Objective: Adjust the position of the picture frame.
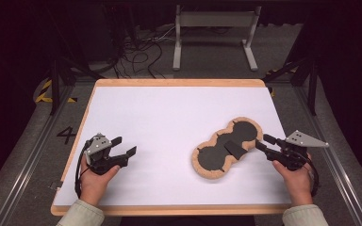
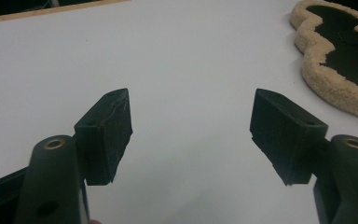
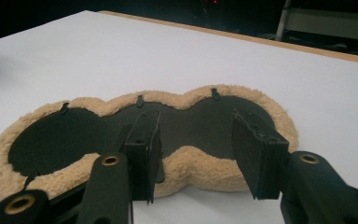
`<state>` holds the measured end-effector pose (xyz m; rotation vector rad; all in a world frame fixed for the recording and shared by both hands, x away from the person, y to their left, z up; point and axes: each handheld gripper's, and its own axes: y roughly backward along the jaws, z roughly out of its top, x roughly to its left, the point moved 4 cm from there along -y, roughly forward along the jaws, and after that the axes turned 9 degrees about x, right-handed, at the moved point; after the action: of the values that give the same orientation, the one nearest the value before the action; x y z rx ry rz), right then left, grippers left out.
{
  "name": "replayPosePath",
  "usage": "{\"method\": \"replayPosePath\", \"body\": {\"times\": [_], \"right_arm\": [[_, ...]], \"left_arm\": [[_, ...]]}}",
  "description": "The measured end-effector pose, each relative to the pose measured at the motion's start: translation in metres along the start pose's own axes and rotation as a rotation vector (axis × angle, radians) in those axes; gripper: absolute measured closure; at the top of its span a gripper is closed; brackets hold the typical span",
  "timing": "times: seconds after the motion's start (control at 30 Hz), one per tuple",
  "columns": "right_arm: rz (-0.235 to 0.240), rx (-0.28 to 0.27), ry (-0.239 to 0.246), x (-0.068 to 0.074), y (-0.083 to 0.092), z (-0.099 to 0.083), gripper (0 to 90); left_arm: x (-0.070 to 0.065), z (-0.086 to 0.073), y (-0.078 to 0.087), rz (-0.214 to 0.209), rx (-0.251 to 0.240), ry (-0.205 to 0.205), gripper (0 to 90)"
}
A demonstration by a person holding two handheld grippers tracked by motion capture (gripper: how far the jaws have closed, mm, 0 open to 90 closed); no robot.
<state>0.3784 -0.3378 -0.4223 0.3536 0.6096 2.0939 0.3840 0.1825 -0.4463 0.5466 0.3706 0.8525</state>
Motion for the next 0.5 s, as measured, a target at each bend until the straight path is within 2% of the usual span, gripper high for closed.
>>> {"method": "replayPosePath", "body": {"times": [0.13, 0.37, 0.5], "right_arm": [[-0.016, 0.016, 0.000, -0.0015, 0.0013, 0.0005, 54.4], [-0.014, 0.020, -0.012, -0.0035, 0.0007, -0.0001, 51.7], [-0.020, 0.034, -0.002, -0.0033, -0.0009, -0.0001, 50.4]], "left_arm": [[0.0012, 0.0004, 0.0007, -0.005, -0.003, 0.007, 30.3], [0.0014, 0.0009, 0.0005, -0.004, -0.004, 0.009, 30.4], [0.0011, 0.0005, 0.0002, -0.005, 0.000, 0.011, 30.3]]}}
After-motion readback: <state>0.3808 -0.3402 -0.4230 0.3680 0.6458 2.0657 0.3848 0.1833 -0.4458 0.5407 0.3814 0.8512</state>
